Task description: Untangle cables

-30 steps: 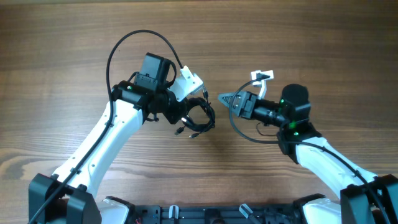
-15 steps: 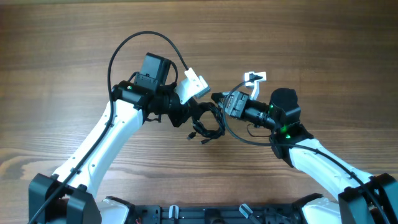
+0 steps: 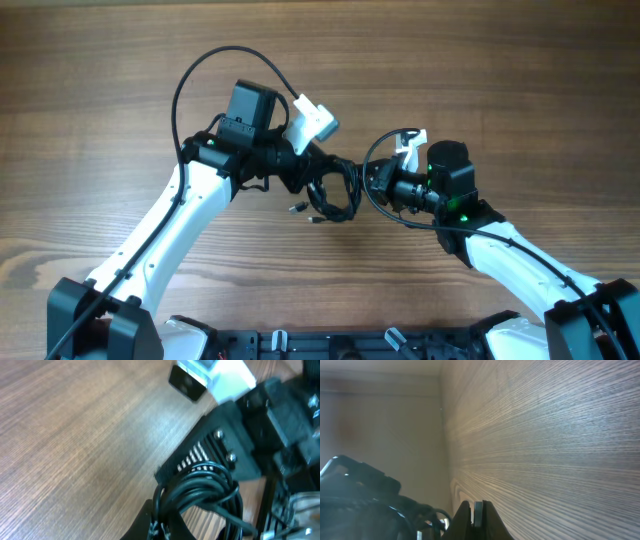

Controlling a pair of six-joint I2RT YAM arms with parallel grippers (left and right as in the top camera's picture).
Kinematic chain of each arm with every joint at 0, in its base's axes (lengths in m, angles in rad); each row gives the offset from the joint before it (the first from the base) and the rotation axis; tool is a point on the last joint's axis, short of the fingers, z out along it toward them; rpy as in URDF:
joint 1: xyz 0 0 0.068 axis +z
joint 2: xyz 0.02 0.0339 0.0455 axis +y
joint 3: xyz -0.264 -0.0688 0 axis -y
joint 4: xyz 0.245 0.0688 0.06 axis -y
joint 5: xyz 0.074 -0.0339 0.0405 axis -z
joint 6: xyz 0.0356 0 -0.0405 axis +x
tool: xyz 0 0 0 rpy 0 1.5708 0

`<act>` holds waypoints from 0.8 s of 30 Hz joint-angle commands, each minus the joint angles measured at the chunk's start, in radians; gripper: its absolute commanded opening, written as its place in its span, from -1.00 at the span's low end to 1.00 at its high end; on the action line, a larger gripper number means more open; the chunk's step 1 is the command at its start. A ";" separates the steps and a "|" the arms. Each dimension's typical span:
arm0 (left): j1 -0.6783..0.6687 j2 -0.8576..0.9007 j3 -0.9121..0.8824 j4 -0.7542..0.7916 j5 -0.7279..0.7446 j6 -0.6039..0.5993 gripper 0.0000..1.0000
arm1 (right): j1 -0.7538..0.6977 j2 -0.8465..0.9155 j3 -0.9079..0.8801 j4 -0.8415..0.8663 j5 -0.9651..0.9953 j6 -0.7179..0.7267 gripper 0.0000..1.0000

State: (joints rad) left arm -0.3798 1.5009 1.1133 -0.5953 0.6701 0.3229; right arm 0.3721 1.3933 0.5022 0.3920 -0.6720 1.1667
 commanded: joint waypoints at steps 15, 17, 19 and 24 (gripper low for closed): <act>0.002 -0.009 0.014 0.137 -0.107 -0.388 -0.92 | 0.013 0.011 0.000 -0.010 -0.220 0.033 -0.85; 0.002 -0.009 0.014 0.140 -0.107 -0.388 -0.92 | 0.027 0.011 0.000 -0.010 -0.217 0.009 -0.85; 0.002 -0.009 0.014 0.151 -0.107 -0.388 -0.92 | 0.045 0.011 0.000 -0.005 -0.213 0.003 -0.77; 0.003 -0.009 0.014 0.160 -0.198 -0.388 -0.92 | 0.050 0.011 0.000 0.085 -0.144 -0.120 0.06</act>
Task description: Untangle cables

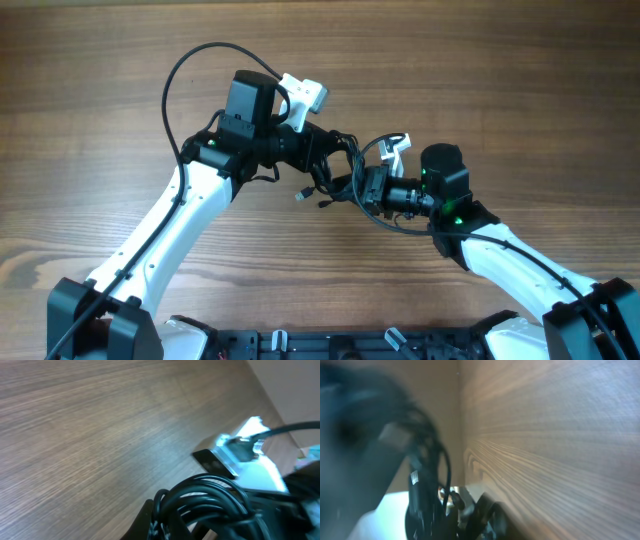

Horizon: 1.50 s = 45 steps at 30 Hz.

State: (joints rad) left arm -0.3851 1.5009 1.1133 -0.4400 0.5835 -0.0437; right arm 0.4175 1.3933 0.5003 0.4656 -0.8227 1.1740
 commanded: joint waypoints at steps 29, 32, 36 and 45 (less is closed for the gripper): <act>-0.023 -0.009 0.014 -0.081 -0.323 -0.327 -0.92 | 0.047 0.011 0.002 0.098 0.315 -0.173 -0.29; 0.011 -0.029 0.014 -0.063 -0.319 -0.327 -0.88 | 0.047 0.011 0.002 0.094 0.314 -0.180 -0.72; 0.117 -0.111 0.014 -0.049 -0.315 -0.328 0.12 | 0.047 0.011 0.002 0.095 0.330 -0.251 -0.85; 0.171 -0.137 0.014 -0.155 -0.172 -0.216 0.06 | 0.047 0.011 0.002 0.104 0.321 -0.479 -0.91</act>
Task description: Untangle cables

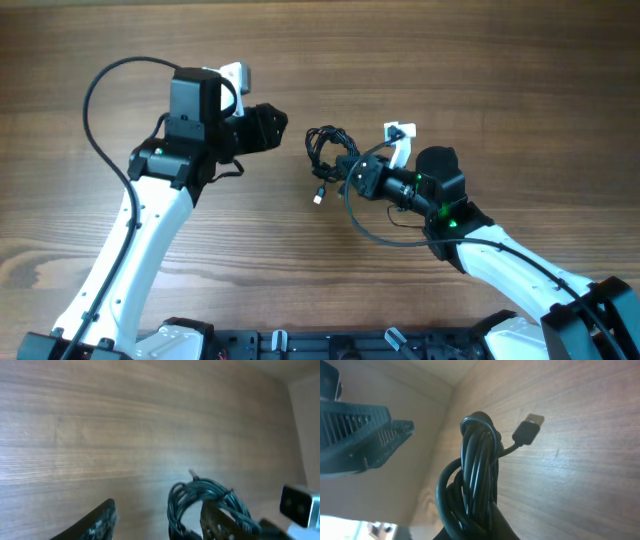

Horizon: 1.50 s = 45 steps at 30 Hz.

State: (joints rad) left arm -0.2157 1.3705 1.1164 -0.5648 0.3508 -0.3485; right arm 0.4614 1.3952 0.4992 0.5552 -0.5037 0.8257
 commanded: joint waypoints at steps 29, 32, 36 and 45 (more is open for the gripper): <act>-0.043 0.080 0.009 -0.118 0.244 0.398 -0.61 | 0.003 0.009 0.003 0.304 -0.250 0.232 -0.81; -0.050 0.092 0.009 -0.108 0.235 0.398 -0.92 | 0.003 0.009 0.003 0.245 -0.248 0.134 -0.09; 0.008 0.090 0.010 -0.099 0.115 0.393 -0.92 | 0.003 0.009 0.003 -0.132 0.013 -0.013 0.75; 0.067 0.090 0.010 -0.098 0.115 0.375 -0.92 | 0.003 0.009 0.003 -0.120 -0.023 -0.014 0.43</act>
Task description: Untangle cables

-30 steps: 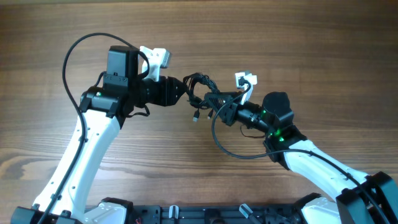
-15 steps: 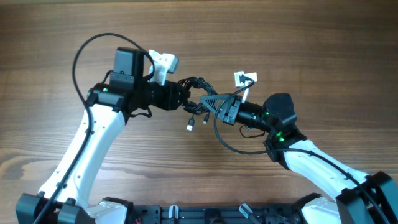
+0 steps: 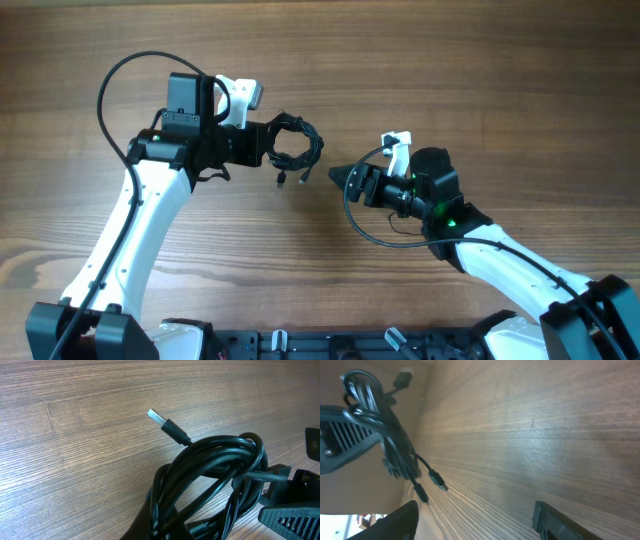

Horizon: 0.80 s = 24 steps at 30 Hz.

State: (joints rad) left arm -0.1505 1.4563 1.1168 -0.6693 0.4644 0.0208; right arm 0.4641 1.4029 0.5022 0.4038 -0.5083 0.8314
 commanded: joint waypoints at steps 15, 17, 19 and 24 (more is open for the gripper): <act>-0.005 0.005 0.009 -0.087 0.213 0.447 -0.92 | 0.013 0.002 0.000 0.277 -0.131 -0.015 0.34; -0.021 0.005 0.009 -0.088 0.212 0.456 -0.92 | 0.035 0.002 0.000 0.276 -0.146 -0.018 0.32; -0.041 0.005 0.009 -0.093 0.212 0.474 -0.92 | 0.047 0.002 0.000 0.277 -0.135 -0.020 0.23; -0.094 0.005 0.009 -0.078 0.203 0.473 -0.92 | 0.047 0.002 0.000 0.275 -0.138 -0.017 -0.52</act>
State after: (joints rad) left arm -0.2234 1.4563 1.1168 -0.7605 0.6415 0.4706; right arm 0.5091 1.4025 0.4988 0.6743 -0.6281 0.8169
